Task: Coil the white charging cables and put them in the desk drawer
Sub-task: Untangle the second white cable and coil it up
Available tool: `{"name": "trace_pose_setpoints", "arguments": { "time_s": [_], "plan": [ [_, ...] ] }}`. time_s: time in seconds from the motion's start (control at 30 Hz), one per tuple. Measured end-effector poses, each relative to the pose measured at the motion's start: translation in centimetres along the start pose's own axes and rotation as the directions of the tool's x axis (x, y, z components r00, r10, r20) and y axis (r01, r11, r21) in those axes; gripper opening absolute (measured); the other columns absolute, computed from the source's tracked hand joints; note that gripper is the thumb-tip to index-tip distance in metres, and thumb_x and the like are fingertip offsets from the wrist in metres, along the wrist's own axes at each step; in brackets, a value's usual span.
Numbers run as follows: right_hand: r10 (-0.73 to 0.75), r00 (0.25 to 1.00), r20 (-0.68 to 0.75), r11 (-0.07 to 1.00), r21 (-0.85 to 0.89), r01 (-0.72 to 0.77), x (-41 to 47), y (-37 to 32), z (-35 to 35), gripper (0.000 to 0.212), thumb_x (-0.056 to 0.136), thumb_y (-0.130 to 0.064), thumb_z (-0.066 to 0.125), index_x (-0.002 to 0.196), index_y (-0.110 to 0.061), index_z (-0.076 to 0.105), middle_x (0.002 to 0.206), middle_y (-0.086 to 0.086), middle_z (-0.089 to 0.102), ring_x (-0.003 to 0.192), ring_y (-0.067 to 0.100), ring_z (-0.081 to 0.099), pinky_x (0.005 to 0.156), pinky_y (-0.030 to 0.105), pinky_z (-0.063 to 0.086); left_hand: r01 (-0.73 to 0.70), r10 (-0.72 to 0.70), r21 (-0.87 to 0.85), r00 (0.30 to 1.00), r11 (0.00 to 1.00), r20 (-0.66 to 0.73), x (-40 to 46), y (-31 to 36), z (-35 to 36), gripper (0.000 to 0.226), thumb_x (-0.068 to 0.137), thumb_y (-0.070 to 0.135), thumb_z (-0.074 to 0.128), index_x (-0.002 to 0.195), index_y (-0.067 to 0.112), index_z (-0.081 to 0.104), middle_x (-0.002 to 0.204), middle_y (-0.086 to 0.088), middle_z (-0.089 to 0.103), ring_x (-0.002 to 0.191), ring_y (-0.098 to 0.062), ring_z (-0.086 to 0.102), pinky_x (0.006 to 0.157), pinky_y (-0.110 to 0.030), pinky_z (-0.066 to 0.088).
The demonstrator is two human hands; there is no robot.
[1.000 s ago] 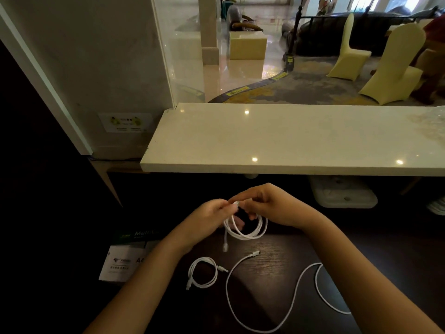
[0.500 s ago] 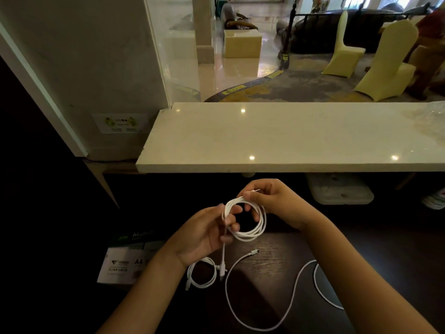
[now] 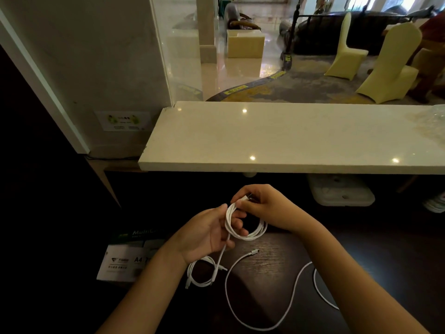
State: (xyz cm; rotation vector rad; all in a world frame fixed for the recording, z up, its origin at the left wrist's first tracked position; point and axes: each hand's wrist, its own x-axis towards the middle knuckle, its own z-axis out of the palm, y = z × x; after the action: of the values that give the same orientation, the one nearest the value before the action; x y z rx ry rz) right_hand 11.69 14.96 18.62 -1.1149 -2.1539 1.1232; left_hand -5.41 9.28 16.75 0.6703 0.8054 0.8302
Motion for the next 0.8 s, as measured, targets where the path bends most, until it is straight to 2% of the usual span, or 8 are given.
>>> {"name": "trace_pose_setpoints", "arguments": {
  "time_s": [0.1,0.2,0.3,0.37,0.4,0.5,0.63,0.8],
  "plan": [
    [-0.033,0.999,0.026,0.999,0.013,0.033,-0.2,-0.1,0.1,0.012,0.088,-0.017,0.06,0.096,-0.021,0.068,0.085,-0.005,0.068,0.08,0.011,0.065,0.077,0.029,0.052,-0.006,0.005,-0.063,1.0,0.998,-0.007,0.2,-0.3,0.0,0.023,0.089,0.022,0.043,0.086,0.006,0.059,0.058,0.001,0.056,0.056,-0.01,0.059,0.043,-0.016,0.041],
    [0.043,0.996,-0.074,0.949,0.316,-0.017,-0.4,0.4,0.3,0.027,0.089,-0.016,0.058,0.117,-0.018,0.06,0.091,-0.002,0.068,0.081,0.007,0.065,0.077,0.02,0.051,-0.076,0.072,-0.173,0.997,0.982,-0.028,0.7,-0.6,-0.4,0.016,0.077,0.025,0.062,0.079,0.01,0.061,0.053,0.005,0.052,0.052,-0.007,0.056,0.046,-0.017,0.044],
    [0.315,0.936,-0.159,0.673,0.732,-0.103,-0.4,1.3,1.2,0.029,0.096,-0.026,0.042,0.12,-0.014,0.054,0.095,0.006,0.07,0.087,0.016,0.067,0.075,0.024,0.051,-0.221,0.214,-0.228,0.975,0.948,-0.056,1.3,-0.5,-1.3,0.033,0.051,0.033,0.086,0.071,0.014,0.069,0.054,0.005,0.055,0.055,-0.008,0.059,0.05,-0.019,0.048],
    [0.421,0.907,-0.03,0.505,0.838,-0.206,-0.9,1.3,2.7,0.034,0.099,-0.029,0.03,0.107,-0.012,0.058,0.084,0.006,0.071,0.081,0.018,0.065,0.074,0.026,0.048,-0.298,0.289,-0.253,0.954,0.92,-0.074,1.6,-0.3,-1.8,0.037,0.047,0.033,0.089,0.071,0.014,0.069,0.055,0.004,0.055,0.057,-0.009,0.06,0.054,-0.019,0.05],
    [0.412,0.91,0.055,0.485,0.831,-0.271,-1.4,1.0,3.8,0.036,0.099,-0.028,0.027,0.104,-0.013,0.06,0.083,0.006,0.071,0.081,0.019,0.065,0.076,0.027,0.047,-0.323,0.315,-0.275,0.946,0.905,-0.075,1.7,-0.2,-1.9,0.036,0.048,0.033,0.089,0.071,0.014,0.069,0.055,0.004,0.055,0.057,-0.009,0.059,0.057,-0.019,0.051],
    [0.278,0.95,0.14,0.603,0.745,-0.286,-2.9,-0.4,6.5,0.026,0.098,-0.015,0.035,0.109,-0.007,0.057,0.079,0.007,0.069,0.075,0.017,0.066,0.074,0.024,0.048,-0.369,0.366,-0.303,0.928,0.879,-0.069,1.7,0.0,-1.9,0.035,0.052,0.032,0.088,0.075,0.013,0.069,0.055,0.004,0.054,0.056,-0.008,0.059,0.064,-0.023,0.054],
    [0.166,0.986,0.033,0.795,0.587,-0.154,-3.3,-1.0,8.1,0.022,0.093,-0.003,0.047,0.077,-0.012,0.06,0.053,-0.006,0.058,0.046,0.005,0.052,0.049,0.014,0.041,-0.405,0.405,-0.306,0.912,0.862,-0.066,1.4,0.5,-2.0,0.037,0.052,0.028,0.088,0.078,0.01,0.068,0.055,0.004,0.054,0.054,-0.007,0.058,0.072,-0.025,0.056],
    [0.128,0.984,0.121,0.883,0.439,-0.169,-4.0,-0.6,8.5,0.024,0.093,-0.007,0.051,0.075,-0.019,0.062,0.057,-0.007,0.062,0.052,0.003,0.056,0.056,0.016,0.044,-0.394,0.398,-0.347,0.915,0.851,-0.065,0.9,0.9,-2.6,0.034,0.051,0.025,0.088,0.076,0.011,0.07,0.054,0.005,0.051,0.05,-0.005,0.054,0.069,-0.024,0.056]
  ]
}}
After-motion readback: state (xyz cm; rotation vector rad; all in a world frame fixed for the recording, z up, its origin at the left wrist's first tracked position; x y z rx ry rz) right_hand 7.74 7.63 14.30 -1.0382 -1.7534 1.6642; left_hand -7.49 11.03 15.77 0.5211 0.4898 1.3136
